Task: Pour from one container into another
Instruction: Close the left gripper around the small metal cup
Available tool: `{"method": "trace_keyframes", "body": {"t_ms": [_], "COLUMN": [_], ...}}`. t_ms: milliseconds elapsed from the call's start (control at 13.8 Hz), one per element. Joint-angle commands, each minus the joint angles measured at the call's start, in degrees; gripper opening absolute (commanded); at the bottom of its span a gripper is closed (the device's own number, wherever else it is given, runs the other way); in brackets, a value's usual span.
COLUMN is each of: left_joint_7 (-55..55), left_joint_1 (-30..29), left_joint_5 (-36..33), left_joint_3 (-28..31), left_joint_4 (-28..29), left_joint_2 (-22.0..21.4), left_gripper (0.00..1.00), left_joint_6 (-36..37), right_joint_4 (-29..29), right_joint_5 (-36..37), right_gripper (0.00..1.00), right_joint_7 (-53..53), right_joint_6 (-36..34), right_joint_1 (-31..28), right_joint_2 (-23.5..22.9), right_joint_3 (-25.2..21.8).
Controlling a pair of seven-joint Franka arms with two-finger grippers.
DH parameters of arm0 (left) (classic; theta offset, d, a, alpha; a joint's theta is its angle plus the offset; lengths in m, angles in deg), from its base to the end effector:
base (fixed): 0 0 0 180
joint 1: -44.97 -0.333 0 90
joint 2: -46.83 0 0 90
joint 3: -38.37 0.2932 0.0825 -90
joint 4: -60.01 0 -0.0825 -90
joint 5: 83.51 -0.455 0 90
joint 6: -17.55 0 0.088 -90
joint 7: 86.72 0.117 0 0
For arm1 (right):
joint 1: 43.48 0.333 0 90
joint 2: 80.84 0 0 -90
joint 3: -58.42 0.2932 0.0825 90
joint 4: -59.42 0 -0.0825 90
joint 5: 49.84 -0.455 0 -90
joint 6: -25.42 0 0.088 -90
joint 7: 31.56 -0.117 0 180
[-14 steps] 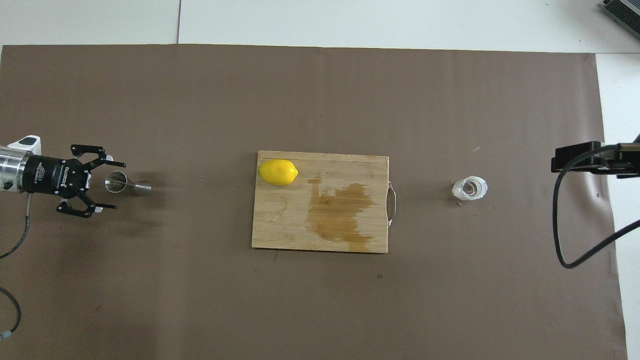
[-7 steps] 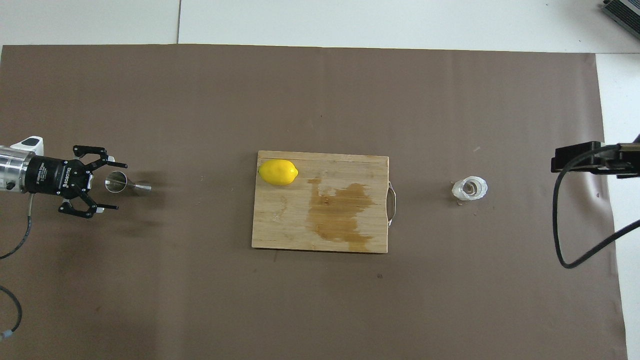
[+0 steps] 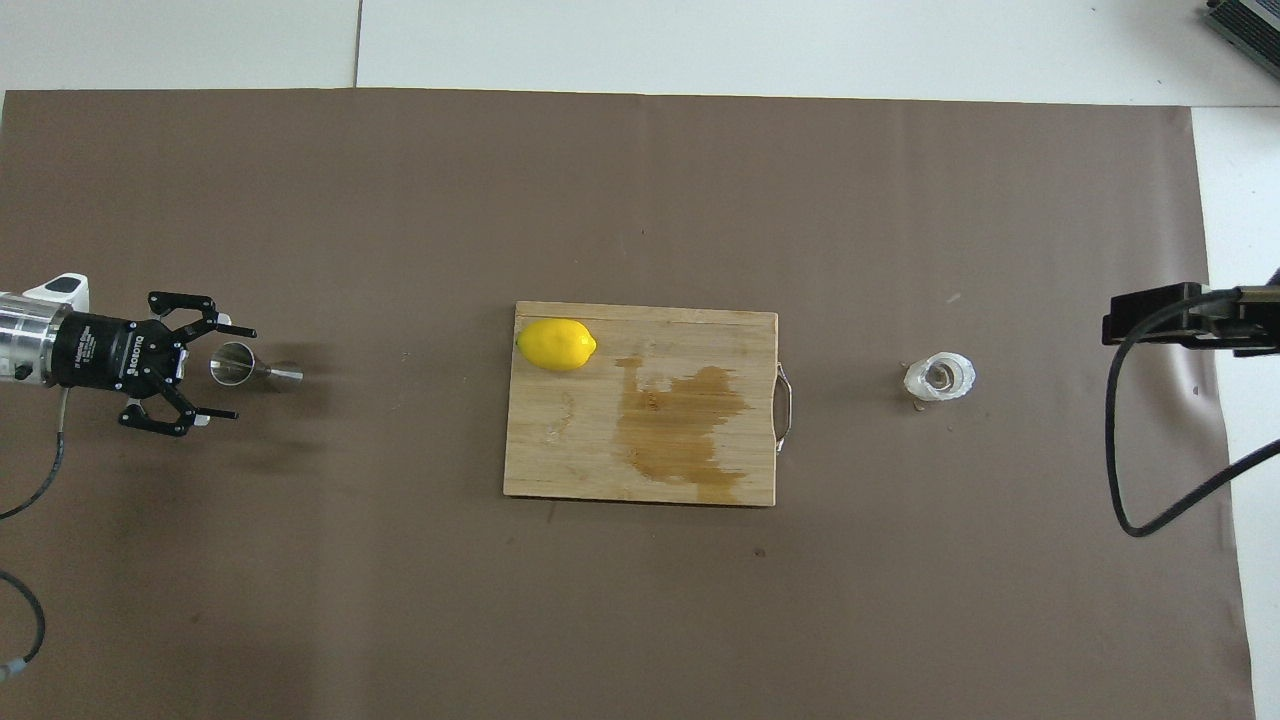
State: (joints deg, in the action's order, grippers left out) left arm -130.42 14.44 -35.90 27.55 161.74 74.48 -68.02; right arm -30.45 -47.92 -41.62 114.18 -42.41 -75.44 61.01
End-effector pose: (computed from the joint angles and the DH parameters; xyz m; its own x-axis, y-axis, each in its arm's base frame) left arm 0.6170 0.1281 0.2282 0.0781 0.4006 -0.9129 0.9816 -0.1909 0.0002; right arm 0.5950 0.0353 0.6486 0.9905 -0.1122 0.0801 -0.1144 -0.9931 0.0240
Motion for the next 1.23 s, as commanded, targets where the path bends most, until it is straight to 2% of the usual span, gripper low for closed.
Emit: {"method": "trace_keyframes", "body": {"t_ms": [0,289,506,867,939,1156], "left_joint_7": [0.5,0.3,0.0,-0.9,-1.6,-1.7], "left_joint_1": [-1.4,-1.8,-1.8,-1.8,-1.8,-1.7], "left_joint_5": [-0.8,-0.8,-0.8,-0.8,-0.8,-0.7], "left_joint_3": [-1.0,-1.2,-1.2,-1.2,-1.3,-1.3], "left_joint_4": [-0.3,-0.3,-0.3,-0.3,-0.3,-0.4], "left_joint_2": [0.5,0.5,0.5,0.5,0.5,0.5], "left_gripper": [0.72,0.62,0.60,0.31,0.21,0.19], "left_joint_6": [1.2,1.2,1.2,1.2,1.2,1.2], "right_joint_4": [-0.4,-0.4,-0.4,-0.4,-0.4,-0.4], "right_joint_5": [-1.1,-1.1,-1.1,-1.1,-1.1,-1.1], "right_gripper": [1.00,1.00,1.00,1.00,1.00,1.00], "right_joint_7": [1.0,1.0,1.0,1.0,1.0,1.0], "right_joint_6": [-0.7,-0.7,-0.7,-0.7,-0.7,-0.7], "right_joint_1": [-0.7,-0.7,-0.7,-0.7,-0.7,-0.7], "right_joint_2": [0.8,0.8,0.8,0.8,0.8,0.8], "right_joint_3": [0.1,0.1,0.1,0.1,0.1,0.1]}}
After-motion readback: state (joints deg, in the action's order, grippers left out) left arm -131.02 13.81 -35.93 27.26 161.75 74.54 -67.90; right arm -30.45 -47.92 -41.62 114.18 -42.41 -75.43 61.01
